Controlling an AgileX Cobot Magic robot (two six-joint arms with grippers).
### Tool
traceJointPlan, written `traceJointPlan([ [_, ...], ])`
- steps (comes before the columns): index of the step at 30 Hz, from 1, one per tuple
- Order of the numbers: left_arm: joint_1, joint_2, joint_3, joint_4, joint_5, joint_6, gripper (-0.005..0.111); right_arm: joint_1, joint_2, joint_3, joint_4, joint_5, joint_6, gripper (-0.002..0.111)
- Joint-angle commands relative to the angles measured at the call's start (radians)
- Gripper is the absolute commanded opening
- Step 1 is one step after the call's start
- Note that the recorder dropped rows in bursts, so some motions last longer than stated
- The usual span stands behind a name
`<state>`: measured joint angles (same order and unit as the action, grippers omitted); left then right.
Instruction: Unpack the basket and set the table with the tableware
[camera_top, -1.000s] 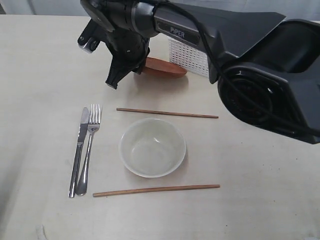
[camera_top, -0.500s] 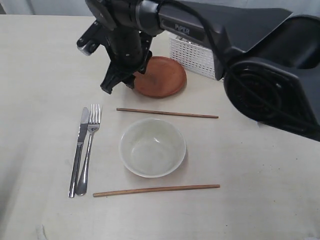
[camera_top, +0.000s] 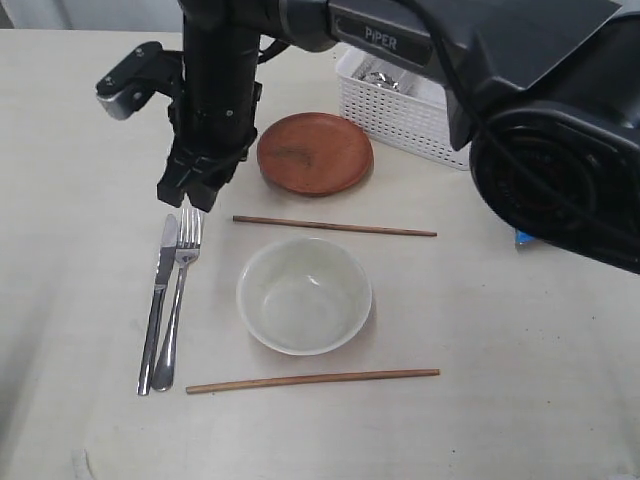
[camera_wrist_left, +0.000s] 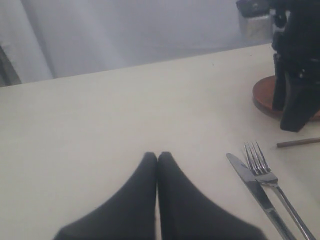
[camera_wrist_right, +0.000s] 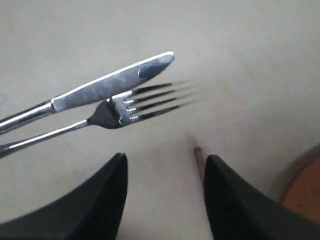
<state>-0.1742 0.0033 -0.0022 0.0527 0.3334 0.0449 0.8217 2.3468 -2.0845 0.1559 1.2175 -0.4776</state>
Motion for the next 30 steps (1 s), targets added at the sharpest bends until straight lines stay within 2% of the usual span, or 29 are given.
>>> traceJointPlan([
  [1,0.002,-0.003,0.002,-0.001,-0.004,0.0,0.0,-0.016,0.001,0.055,-0.03,0.004,-0.02,0.046],
  [5,0.002,-0.003,0.002,-0.001,-0.004,0.0,0.0,-0.016,0.001,0.101,-0.086,0.004,-0.02,0.046],
  [11,0.002,-0.003,0.002,-0.001,-0.004,0.0,0.0,-0.016,0.005,0.15,-0.088,-0.101,-0.042,0.046],
  [24,0.002,-0.003,0.002,-0.001,-0.004,0.0,0.0,-0.016,0.071,0.15,-0.135,-0.148,-0.068,0.046],
  [27,0.002,-0.003,0.002,-0.001,-0.004,0.0,0.0,-0.016,0.082,0.15,-0.147,-0.144,-0.068,0.029],
  [30,0.002,-0.003,0.002,-0.001,-0.004,0.0,0.0,-0.016,0.083,0.15,-0.156,-0.147,-0.074,0.004],
])
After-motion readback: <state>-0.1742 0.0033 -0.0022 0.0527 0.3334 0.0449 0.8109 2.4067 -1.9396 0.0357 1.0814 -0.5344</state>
